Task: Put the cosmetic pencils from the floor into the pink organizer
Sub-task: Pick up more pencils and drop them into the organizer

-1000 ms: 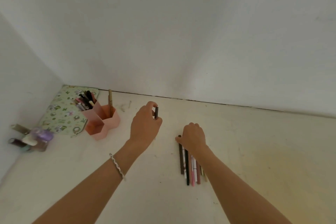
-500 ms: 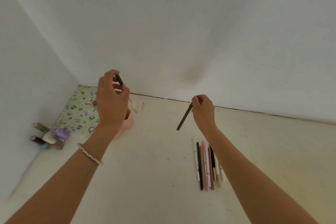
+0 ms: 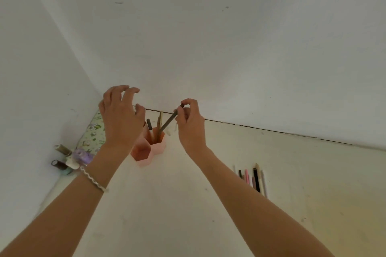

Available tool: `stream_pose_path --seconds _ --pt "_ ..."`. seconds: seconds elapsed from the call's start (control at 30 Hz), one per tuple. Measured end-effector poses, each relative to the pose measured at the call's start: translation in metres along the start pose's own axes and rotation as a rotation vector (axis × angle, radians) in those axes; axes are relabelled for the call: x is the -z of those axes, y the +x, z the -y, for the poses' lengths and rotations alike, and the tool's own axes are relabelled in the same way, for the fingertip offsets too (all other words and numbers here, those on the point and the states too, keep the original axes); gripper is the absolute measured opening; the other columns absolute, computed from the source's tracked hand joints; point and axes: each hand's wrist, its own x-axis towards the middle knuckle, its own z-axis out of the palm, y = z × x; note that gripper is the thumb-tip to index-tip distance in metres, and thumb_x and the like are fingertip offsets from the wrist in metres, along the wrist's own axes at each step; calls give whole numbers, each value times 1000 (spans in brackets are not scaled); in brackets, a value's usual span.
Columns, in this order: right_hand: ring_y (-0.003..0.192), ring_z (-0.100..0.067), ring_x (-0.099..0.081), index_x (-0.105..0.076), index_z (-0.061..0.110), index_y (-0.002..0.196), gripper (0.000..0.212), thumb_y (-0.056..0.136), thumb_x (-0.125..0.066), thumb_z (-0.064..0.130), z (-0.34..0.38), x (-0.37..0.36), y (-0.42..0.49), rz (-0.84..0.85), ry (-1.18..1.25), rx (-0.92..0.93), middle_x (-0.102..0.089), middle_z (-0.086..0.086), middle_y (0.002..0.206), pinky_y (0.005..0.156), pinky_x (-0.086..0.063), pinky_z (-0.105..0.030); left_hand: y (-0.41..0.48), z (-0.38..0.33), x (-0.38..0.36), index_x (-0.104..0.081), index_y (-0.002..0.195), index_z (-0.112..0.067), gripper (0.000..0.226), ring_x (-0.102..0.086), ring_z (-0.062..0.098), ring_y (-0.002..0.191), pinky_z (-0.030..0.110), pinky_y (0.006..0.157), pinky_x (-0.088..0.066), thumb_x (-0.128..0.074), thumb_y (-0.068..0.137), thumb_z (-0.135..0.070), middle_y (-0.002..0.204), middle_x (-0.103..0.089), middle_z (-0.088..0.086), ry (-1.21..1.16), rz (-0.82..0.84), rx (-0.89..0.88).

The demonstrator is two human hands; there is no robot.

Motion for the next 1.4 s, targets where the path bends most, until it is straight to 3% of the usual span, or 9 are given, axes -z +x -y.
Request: stream_pose_path --seconds 0.2,0.33,0.47,0.6,0.7,0.87,1.07,1.3,1.4 --pt "85 -15 -68 -55 20 121 24 98 -53 23 -11 -14 -15 207 -136 31 -71 -1 103 77 -53 -26 -13 -16 7 -62 119 -13 39 -47 27 123 41 100 -36 -59 81 -3 123 -60 6 -84 119 27" --pt "70 -13 -67 -53 23 124 27 97 -50 20 -13 16 -8 96 -153 33 -69 6 89 68 -53 -29 -35 -51 -4 -63 109 -11 28 -57 22 100 34 85 -42 -61 82 -4 108 -62 4 -146 149 -12" --pt "70 -19 -66 -55 23 119 27 94 -49 14 -18 71 -1 -19 -129 -64 -68 3 82 72 -53 -32 -78 -106 -42 -56 100 -17 18 -58 15 78 29 68 -47 -56 84 -8 96 -59 -3 -243 470 74" --pt "70 -22 -64 -58 23 109 27 92 -46 7 -27 124 -10 -98 -88 -109 -69 -3 81 69 -52 -27 -132 -159 -85 -55 109 -20 23 -65 16 88 34 83 -56 -54 86 -15 97 -65 -2 -280 868 145" --pt "64 -24 -60 -61 22 103 24 92 -47 6 -38 158 -24 -120 -84 -154 -69 -5 80 60 -50 -25 -164 -184 -106 -52 118 -18 29 -63 18 94 31 85 -54 -53 90 -17 108 -63 1 -258 967 150" --pt "62 -14 -61 -64 21 93 23 91 -48 6 -58 200 -40 -178 -100 -233 -70 0 79 52 -45 -11 -188 -200 -122 -41 128 -13 39 -62 24 97 34 79 -53 -51 90 -9 111 -59 7 -171 1024 158" --pt "61 -11 -59 -65 20 87 28 90 -46 0 -78 224 -47 -177 -116 -293 -69 -1 77 56 -49 -16 -195 -203 -127 -32 136 -9 51 -64 25 91 36 76 -55 -56 91 -14 105 -61 9 -138 926 211" --pt "91 -18 -63 -72 10 93 17 87 -57 16 -111 204 -53 218 -639 -340 -66 -2 100 83 -52 -31 -149 -191 -115 -24 149 -22 71 -63 25 81 31 67 -52 -59 89 -9 102 -59 13 -396 728 282" --pt "73 -23 -61 -65 2 70 22 85 -57 16 -122 186 -55 301 -801 -345 -60 -9 81 71 -54 -33 -135 -183 -108 -28 148 -27 69 -56 13 70 19 58 -44 -57 88 -8 97 -55 9 -417 668 237"
